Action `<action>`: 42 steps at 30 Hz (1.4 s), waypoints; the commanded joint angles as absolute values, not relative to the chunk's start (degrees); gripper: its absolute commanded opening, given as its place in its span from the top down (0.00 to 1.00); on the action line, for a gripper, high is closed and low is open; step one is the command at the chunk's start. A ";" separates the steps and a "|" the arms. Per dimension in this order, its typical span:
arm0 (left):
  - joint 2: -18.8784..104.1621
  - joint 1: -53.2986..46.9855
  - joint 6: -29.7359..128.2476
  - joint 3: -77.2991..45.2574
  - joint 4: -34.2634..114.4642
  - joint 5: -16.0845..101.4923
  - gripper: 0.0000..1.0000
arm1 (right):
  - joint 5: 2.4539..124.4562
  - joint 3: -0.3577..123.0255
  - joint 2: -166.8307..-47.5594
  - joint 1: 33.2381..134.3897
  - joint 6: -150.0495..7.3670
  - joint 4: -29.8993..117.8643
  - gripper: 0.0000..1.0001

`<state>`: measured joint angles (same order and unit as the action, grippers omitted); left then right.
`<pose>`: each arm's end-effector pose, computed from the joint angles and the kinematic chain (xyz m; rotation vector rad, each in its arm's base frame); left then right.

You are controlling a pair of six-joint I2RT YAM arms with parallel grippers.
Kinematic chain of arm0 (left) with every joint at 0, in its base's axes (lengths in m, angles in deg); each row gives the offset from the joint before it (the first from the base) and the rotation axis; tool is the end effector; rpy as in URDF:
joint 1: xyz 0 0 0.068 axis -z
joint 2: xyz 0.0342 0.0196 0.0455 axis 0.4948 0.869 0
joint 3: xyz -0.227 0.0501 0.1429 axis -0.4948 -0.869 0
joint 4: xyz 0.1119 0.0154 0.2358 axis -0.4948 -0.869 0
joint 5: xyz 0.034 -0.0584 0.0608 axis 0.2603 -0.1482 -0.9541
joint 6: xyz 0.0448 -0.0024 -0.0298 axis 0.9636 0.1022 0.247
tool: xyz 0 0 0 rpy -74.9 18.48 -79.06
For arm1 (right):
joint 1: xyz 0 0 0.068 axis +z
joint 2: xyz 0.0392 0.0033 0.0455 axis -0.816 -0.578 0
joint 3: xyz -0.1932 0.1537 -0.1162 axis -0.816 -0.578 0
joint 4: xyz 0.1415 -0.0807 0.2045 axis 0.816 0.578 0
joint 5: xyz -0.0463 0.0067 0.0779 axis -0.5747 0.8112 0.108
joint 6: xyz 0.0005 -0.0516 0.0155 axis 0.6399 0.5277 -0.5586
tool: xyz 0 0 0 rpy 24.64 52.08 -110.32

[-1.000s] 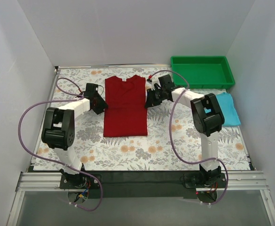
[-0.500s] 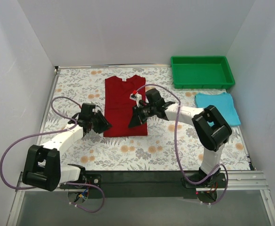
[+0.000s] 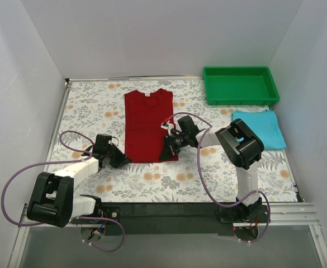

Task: Fold and stack the t-shirts
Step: Fold the tshirt

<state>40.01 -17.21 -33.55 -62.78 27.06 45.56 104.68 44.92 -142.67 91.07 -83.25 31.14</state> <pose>0.2028 -0.0518 0.1335 -1.8102 2.2047 -0.8156 0.2977 0.2526 0.1068 -0.8280 2.3433 1.4508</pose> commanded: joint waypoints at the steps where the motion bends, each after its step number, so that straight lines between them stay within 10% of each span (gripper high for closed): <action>1: 39.14 -18.32 -33.91 -66.13 20.42 37.43 0.94 | 103.54 40.20 -141.17 88.09 -80.26 31.26 0.98; 8: 33.69 -18.41 -31.37 -64.38 16.30 36.90 0.90 | 105.91 34.92 -135.99 83.78 -78.15 31.52 0.97; 14: 28.50 -18.32 -27.50 -58.40 10.67 37.17 0.62 | 102.40 34.04 -127.46 83.69 -76.92 36.52 0.92; 23: 31.74 -16.04 -25.91 -54.36 8.55 37.52 0.35 | 84.31 33.34 -113.93 84.74 -75.95 49.88 0.52; 28: 36.92 -11.56 -25.30 -51.90 8.29 32.43 0.35 | 71.04 31.58 -108.30 85.36 -77.97 55.15 0.29; 42: 47.04 -5.14 -23.89 -47.15 7.15 26.10 0.55 | 63.02 27.54 -102.58 86.59 -82.54 57.80 0.39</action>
<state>46.22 -6.35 -24.77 -48.79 8.15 28.97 65.22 27.85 -103.80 85.98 -80.76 57.23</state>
